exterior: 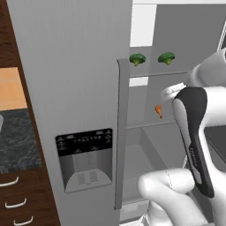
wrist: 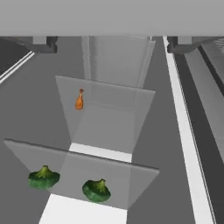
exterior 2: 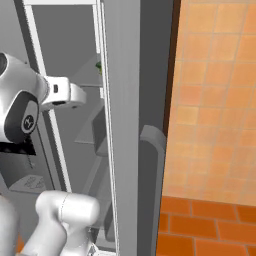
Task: Place one broccoli and one chicken drumstick in each tupperware on the nearby counter, to pack two identical lunches.
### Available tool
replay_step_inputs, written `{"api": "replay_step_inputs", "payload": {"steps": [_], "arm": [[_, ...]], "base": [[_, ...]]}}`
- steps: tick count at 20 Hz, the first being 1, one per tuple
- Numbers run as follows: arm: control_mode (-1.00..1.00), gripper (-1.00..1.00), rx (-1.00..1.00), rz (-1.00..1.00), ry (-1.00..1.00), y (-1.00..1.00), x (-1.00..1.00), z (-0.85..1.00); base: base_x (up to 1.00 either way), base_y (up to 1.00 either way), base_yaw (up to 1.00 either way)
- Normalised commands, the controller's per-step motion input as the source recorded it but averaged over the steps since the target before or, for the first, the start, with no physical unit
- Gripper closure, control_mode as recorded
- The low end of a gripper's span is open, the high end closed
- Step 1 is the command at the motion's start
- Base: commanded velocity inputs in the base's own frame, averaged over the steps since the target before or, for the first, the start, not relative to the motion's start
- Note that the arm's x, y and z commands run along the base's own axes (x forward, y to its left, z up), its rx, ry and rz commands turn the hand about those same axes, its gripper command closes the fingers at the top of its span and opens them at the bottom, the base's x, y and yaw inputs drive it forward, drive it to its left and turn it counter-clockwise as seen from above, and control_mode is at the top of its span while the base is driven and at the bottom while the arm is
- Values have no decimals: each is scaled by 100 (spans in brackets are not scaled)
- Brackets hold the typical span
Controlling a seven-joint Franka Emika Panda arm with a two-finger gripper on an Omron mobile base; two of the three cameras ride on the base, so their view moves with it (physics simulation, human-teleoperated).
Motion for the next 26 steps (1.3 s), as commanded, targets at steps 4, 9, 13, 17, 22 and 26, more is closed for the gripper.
{"api": "replay_step_inputs", "payload": {"steps": [4, 9, 13, 17, 22, 26], "arm": [[-100, -100, -22, 15, 6, -8, 55, 19], [-100, -100, -9, 7, 10, -10, 68, 7], [-100, -100, 3, 0, 0, -5, 80, -5], [-100, -100, 2, 4, 0, -8, 100, 0], [-100, -100, 2, 5, 0, -13, 95, 0], [-100, -100, 4, 0, 3, 0, 97, 0]], "base": [[0, 0, 0], [0, 0, 0], [0, 0, 0], [0, 0, 0], [0, 0, 0], [0, 0, 0]]}}
